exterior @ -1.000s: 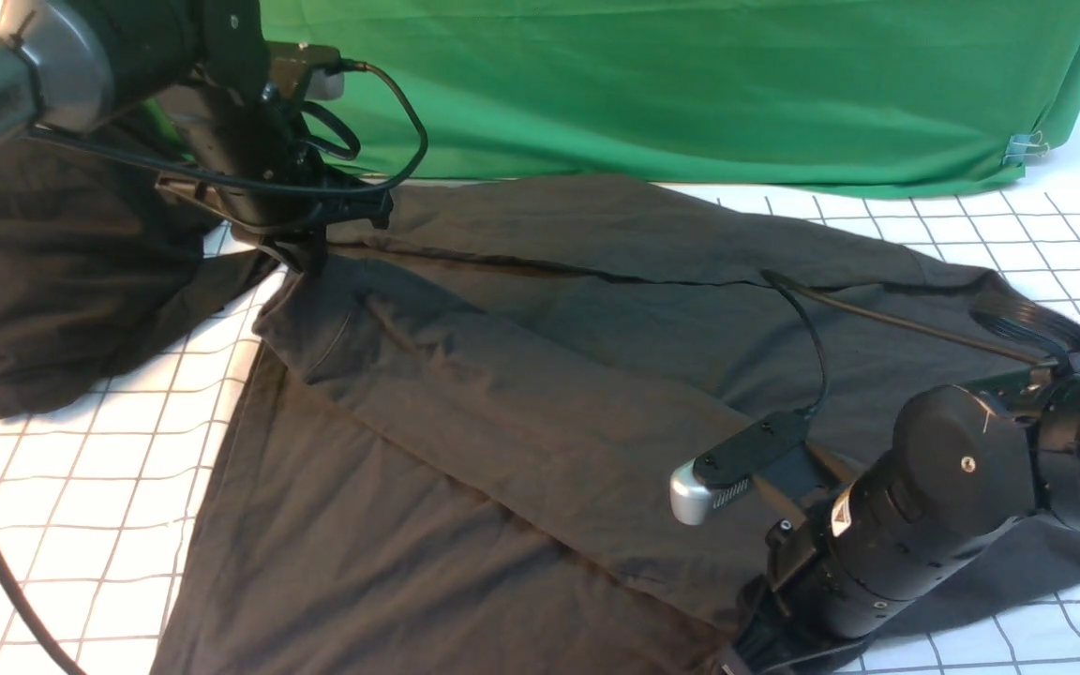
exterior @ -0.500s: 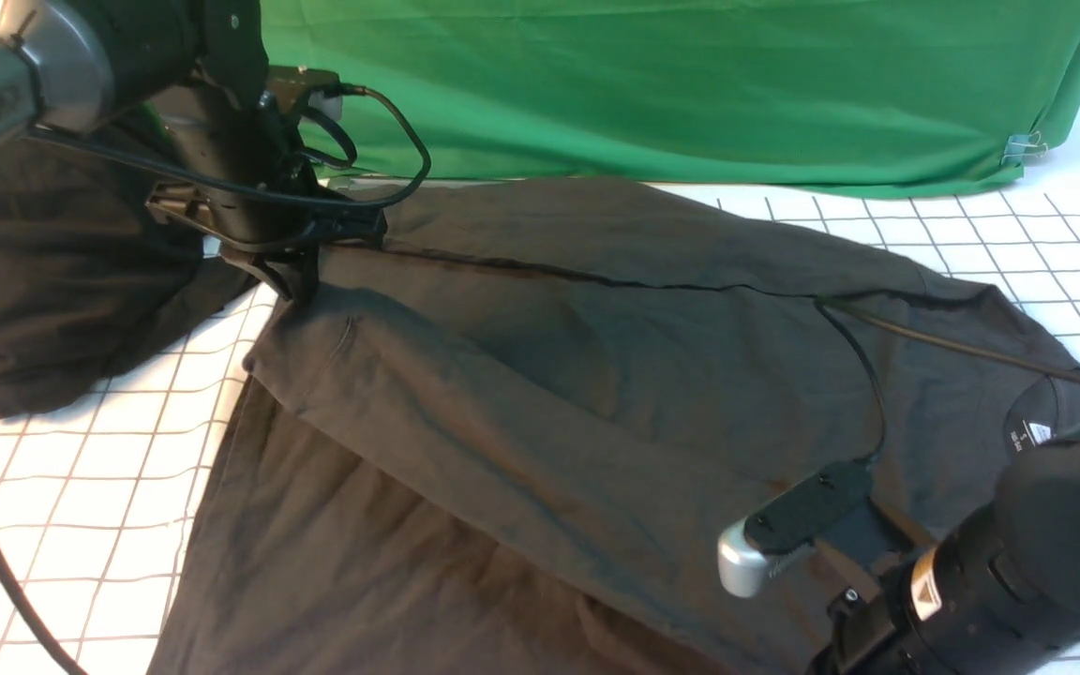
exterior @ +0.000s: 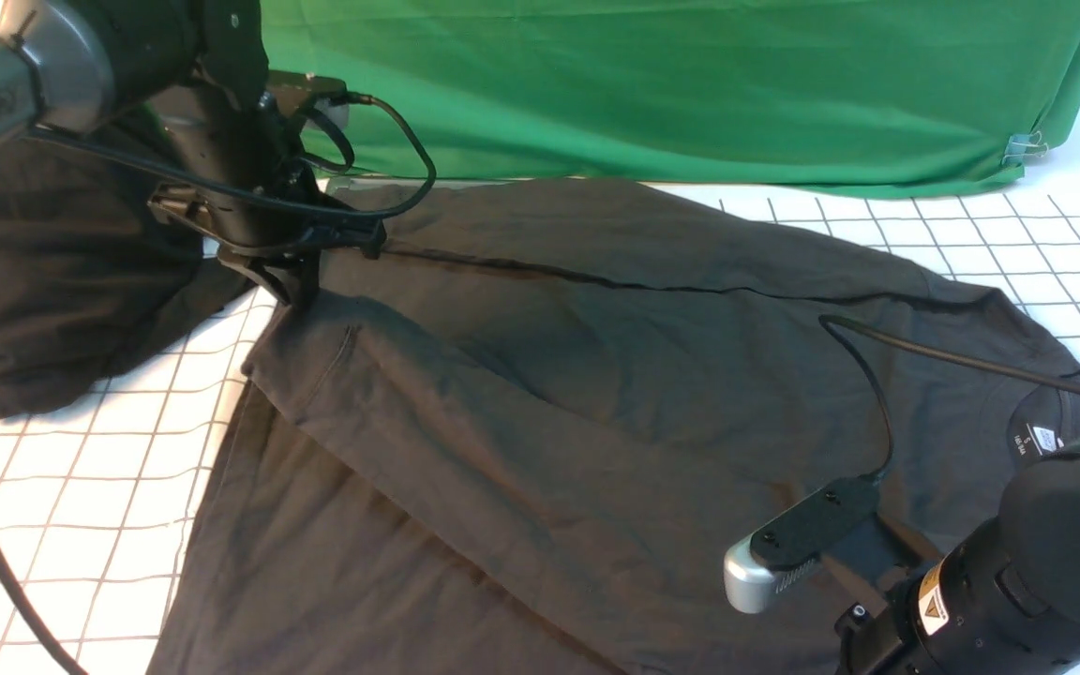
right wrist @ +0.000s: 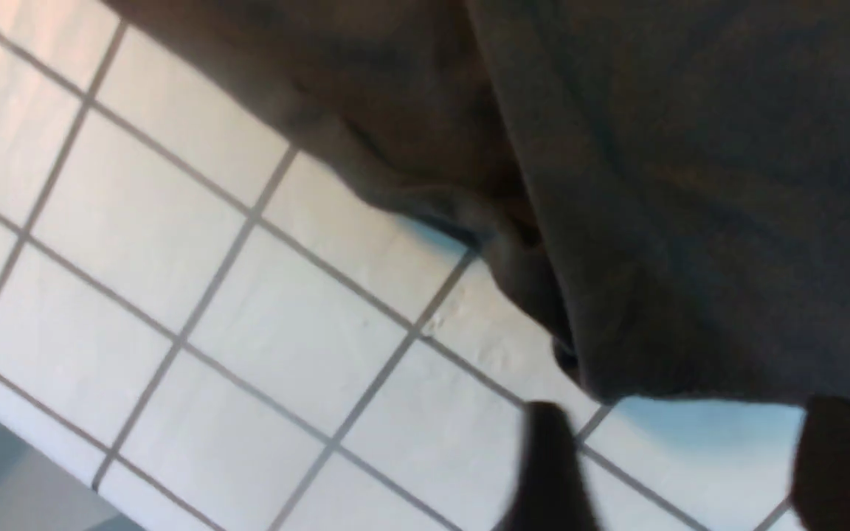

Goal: Fold a long-sleeved shirt over a white checkered tablecloth.
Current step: 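Fold the left side of the black T-shirt inward over its body, then grab the top left corner of the dark shirt with the left gripper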

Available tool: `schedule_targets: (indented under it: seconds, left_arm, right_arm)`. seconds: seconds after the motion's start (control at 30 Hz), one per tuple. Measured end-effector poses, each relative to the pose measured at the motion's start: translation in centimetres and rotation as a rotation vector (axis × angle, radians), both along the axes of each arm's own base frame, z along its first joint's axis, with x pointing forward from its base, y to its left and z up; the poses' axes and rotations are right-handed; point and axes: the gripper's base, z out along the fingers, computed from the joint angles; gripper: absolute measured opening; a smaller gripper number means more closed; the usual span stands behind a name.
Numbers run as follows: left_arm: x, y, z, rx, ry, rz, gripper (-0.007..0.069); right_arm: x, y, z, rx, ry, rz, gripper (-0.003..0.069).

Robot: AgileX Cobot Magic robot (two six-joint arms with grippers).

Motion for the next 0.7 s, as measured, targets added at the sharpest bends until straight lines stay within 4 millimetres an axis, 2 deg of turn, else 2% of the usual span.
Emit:
schedule_targets:
  seconds: [0.1,0.17,0.2,0.23,0.33,0.5,0.6,0.67,0.7]
  left_arm:
    - [0.1,0.1,0.1,0.009,-0.017,-0.006,0.0197]
    - [0.2,0.2,0.1,0.029,-0.022,0.001,0.0297]
    - [0.2,0.3,0.1,0.031,-0.024,0.007,0.0305]
    - [0.2,0.5,0.1,0.043,-0.029,0.037,0.0362]
    - [0.8,1.0,0.2,0.038,-0.069,0.107,0.0435]
    - [3.3,1.7,-0.1,-0.019,-0.152,0.151,0.0436]
    - [6.4,2.2,-2.1,-0.070,-0.165,0.192,0.0419]
    - [7.9,2.2,-3.8,-0.089,-0.161,0.205,0.0413]
    - [8.4,2.1,-4.1,-0.094,-0.169,0.207,0.0412]
  right_arm:
    - [0.0,0.0,0.0,0.000,0.005,-0.013,0.0503]
    - [-0.1,0.0,0.0,-0.005,0.013,-0.012,0.0514]
    - [-0.1,-0.1,0.0,-0.006,0.015,-0.012,0.0514]
    - [-0.2,-0.1,0.0,-0.013,0.027,-0.009,0.0517]
    - [-0.4,-0.3,0.2,-0.014,0.031,-0.007,0.0517]
    - [-0.6,-0.4,1.2,0.015,0.000,-0.022,0.0518]
    - [-0.7,-0.5,2.5,0.048,-0.037,-0.030,0.0518]
    - [-0.6,-0.4,3.3,0.071,-0.064,-0.031,0.0518]
    - [-0.6,-0.4,3.6,0.079,-0.075,-0.032,0.0518]
